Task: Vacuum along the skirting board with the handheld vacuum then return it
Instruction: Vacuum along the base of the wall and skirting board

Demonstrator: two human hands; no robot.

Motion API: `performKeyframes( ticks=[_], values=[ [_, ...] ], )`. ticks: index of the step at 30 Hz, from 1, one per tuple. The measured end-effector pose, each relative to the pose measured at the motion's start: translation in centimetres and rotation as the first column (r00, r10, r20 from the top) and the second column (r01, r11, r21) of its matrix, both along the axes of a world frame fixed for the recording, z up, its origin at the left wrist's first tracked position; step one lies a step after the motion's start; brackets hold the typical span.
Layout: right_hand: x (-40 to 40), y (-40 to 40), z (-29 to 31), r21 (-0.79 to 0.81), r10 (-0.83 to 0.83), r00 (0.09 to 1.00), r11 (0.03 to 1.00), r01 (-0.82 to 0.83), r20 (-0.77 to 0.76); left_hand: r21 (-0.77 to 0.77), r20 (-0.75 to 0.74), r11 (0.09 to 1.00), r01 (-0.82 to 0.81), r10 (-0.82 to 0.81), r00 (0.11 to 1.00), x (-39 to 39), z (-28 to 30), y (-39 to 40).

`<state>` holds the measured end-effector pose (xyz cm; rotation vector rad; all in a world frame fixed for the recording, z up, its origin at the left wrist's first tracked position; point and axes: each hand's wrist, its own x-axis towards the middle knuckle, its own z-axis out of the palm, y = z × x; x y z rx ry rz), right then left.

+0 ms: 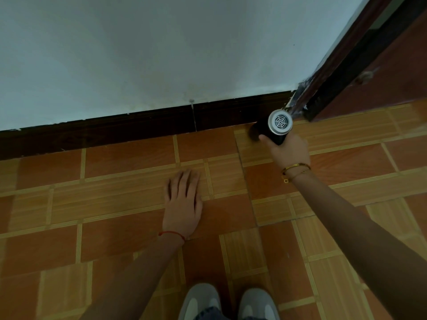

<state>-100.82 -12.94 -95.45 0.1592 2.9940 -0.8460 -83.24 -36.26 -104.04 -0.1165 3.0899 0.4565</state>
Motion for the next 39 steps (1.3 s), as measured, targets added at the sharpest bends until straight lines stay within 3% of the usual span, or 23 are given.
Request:
performKeyframes(
  ticks=[2, 7, 14, 16, 23, 25, 30, 32, 39],
  values=[
    [-0.4, -0.3, -0.3, -0.046, 0.001, 1.0, 0.999, -0.001, 0.002, -0.003, 0.002, 1.0, 0.002, -0.002, 1.0, 0.0, 0.0, 0.0],
    [-0.6, -2.7, -0.3, -0.093, 0.212, 0.977, 0.974, -0.208, 0.03, 0.004, -0.005, 1.0, 0.0, 0.0, 1.0, 0.0, 0.0, 0.0],
    [-2.0, 1.7, -0.7, -0.014, -0.123, 0.991, 0.992, 0.123, -0.046, 0.01, -0.008, 1.0, -0.007, 0.007, 1.0, 0.1, 0.0, 0.0],
    [-2.1, 2.1, -0.6, -0.009, -0.138, 0.99, 0.99, 0.138, -0.037, 0.011, -0.007, 1.0, -0.007, 0.007, 1.0, 0.1, 0.0, 0.0],
    [-1.1, -2.1, 0.0, -0.13, 0.148, 0.989, 0.981, -0.147, 0.001, 0.002, 0.002, 1.0, -0.003, 0.003, 1.0, 0.0, -0.1, 0.0],
    [-1.2, -1.6, -0.2, -0.104, 0.109, 0.994, 0.988, -0.11, -0.018, 0.004, -0.003, 1.0, -0.006, 0.006, 1.0, 0.1, -0.1, 0.0],
    [-2.3, 2.5, -0.6, 0.0, -0.182, 0.983, 0.983, 0.182, -0.022, 0.001, -0.008, 1.0, -0.009, 0.009, 1.0, 0.1, -0.1, 0.0],
    [-2.5, 3.0, -0.4, -0.015, -0.206, 0.978, 0.978, 0.207, 0.002, -0.006, -0.006, 1.0, -0.01, 0.01, 1.0, 0.1, -0.1, 0.1],
    [-1.4, 0.8, -0.5, -0.08, 0.038, 0.999, 0.996, -0.035, 0.034, -0.014, -0.006, 1.0, -0.01, 0.009, 1.0, 0.1, 0.1, 0.1]
  ],
)
